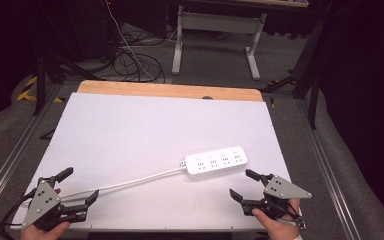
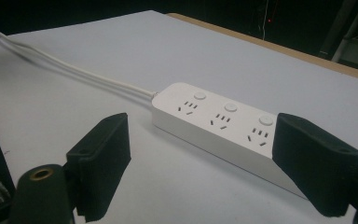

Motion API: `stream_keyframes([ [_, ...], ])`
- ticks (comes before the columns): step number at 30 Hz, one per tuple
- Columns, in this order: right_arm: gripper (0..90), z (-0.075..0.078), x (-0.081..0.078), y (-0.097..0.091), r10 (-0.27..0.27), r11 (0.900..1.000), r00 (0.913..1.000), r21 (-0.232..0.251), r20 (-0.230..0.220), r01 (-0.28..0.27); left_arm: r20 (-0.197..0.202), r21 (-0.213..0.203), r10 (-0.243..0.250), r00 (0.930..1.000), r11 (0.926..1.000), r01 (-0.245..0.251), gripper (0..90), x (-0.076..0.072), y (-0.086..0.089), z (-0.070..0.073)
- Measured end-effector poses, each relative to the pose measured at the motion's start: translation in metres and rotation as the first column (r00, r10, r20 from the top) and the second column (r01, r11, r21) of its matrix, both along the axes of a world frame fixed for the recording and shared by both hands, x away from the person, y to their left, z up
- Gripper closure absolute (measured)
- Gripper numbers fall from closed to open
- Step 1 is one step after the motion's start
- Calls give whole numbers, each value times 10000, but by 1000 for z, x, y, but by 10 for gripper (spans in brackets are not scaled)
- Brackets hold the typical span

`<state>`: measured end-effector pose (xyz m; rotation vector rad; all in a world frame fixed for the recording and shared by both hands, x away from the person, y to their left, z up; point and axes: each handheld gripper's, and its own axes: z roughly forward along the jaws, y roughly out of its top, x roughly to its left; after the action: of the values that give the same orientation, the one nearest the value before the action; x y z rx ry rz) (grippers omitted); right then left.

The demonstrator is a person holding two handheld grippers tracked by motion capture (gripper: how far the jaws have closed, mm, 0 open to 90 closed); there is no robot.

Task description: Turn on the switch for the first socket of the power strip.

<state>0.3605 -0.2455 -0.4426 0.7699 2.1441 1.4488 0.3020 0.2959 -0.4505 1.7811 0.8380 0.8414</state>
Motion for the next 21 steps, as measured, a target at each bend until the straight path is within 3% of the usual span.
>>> stream_keyframes([
  [21,195,2,-1,0,119,9999,9999,10,-56,-119,229,-16,71,9997,10000,-71,57,-1,-2,0],
])
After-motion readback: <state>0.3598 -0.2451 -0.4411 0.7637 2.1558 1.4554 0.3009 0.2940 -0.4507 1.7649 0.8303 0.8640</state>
